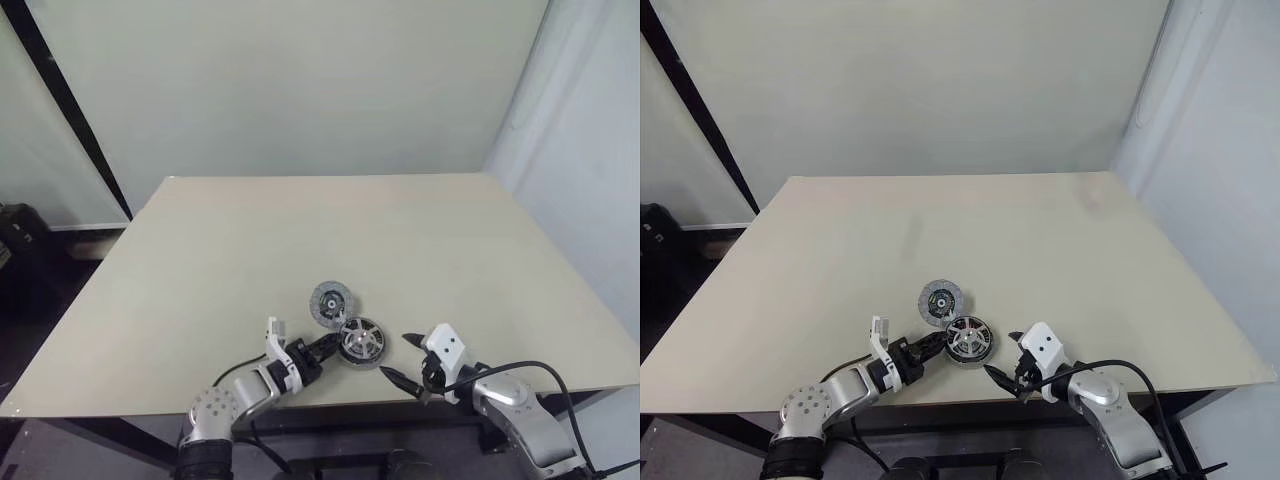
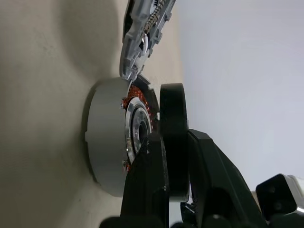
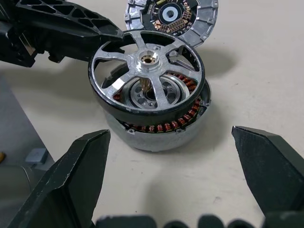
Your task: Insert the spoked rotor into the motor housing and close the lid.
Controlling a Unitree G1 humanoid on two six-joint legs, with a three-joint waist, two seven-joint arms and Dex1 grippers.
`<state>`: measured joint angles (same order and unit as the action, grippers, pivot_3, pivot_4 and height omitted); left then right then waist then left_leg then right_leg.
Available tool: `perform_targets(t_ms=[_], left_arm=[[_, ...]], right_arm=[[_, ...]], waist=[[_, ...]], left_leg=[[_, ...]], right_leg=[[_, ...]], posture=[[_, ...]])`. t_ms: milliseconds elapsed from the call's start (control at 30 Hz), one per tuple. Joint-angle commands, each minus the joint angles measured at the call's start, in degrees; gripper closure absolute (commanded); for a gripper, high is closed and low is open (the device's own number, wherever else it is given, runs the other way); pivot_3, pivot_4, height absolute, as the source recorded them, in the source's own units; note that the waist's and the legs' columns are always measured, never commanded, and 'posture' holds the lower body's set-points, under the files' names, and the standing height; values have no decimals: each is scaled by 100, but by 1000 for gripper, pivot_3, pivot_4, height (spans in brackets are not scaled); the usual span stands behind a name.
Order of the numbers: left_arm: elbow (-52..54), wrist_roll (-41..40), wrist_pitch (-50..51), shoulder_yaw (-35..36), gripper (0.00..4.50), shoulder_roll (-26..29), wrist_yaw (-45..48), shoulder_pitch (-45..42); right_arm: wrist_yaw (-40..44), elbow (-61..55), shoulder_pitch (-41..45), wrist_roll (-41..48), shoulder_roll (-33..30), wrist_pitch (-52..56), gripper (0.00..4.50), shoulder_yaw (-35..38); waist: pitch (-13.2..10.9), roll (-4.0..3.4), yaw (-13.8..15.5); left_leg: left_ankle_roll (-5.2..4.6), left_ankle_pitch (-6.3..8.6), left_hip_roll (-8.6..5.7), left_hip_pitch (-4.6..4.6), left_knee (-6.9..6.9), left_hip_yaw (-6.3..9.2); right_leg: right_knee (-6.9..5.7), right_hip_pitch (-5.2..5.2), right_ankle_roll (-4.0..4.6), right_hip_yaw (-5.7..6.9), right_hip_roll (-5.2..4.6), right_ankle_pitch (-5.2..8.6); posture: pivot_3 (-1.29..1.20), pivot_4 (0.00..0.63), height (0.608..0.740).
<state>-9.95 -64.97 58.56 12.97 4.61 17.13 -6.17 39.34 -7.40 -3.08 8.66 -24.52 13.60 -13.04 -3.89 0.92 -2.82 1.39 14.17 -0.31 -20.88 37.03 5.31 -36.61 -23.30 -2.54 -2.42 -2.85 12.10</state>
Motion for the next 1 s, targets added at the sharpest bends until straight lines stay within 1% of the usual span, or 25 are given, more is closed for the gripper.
perform_targets(t_ms=[33, 200, 267, 433, 633, 800, 1000], left_arm=[[78, -87, 48, 101, 4278, -73, 99, -167], [89, -63, 97, 186, 4278, -116, 112, -199], [67, -91, 98, 255, 4278, -133, 99, -218], [48, -86, 125, 335, 4278, -162, 111, -239], [42, -88, 169, 413, 4278, -208, 115, -259], [37, -85, 224, 429, 4278, -234, 119, -271], [-14, -46, 259, 417, 4278, -261, 147, -279]], right_arm=[[23, -130, 17, 100, 27, -53, 0, 120], [119, 148, -33, 447, 297, -263, 0, 312], [257, 352, -83, 607, 434, -522, 0, 378], [527, 989, -143, 605, 624, -1320, 0, 438], [664, 1605, -115, 628, 810, -1950, 0, 578], [747, 1971, -59, 568, 882, -2296, 0, 598], [770, 2145, -28, 455, 898, -2537, 0, 557]], waist=[[0, 0, 0], [0, 0, 0], [1, 2, 0], [0, 1, -1], [0, 0, -2], [0, -1, -2], [1, -1, -2]], left_leg=[[0, 0, 0, 0, 0, 0], [0, 0, 0, 0, 0, 2], [0, 0, -1, 0, 0, 1], [0, 0, 0, 1, 0, 2], [0, 0, 1, 2, 0, 1], [0, 0, 0, 2, 0, 1], [0, -1, 0, 3, 1, 1]], right_leg=[[0, 0, 0, 0, 0, 0], [-1, 0, 0, 1, 1, 0], [0, 0, 0, 0, 0, 0], [-1, 1, 0, 0, 1, 0], [-3, 2, 0, 0, 2, 0], [-4, 2, 0, -1, 2, 0], [-4, 3, 0, -1, 2, 0]], posture=[[0, 0, 740], [0, 0, 740], [0, 0, 740], [0, 0, 740], [0, 0, 740], [0, 0, 740], [0, 0, 740]])
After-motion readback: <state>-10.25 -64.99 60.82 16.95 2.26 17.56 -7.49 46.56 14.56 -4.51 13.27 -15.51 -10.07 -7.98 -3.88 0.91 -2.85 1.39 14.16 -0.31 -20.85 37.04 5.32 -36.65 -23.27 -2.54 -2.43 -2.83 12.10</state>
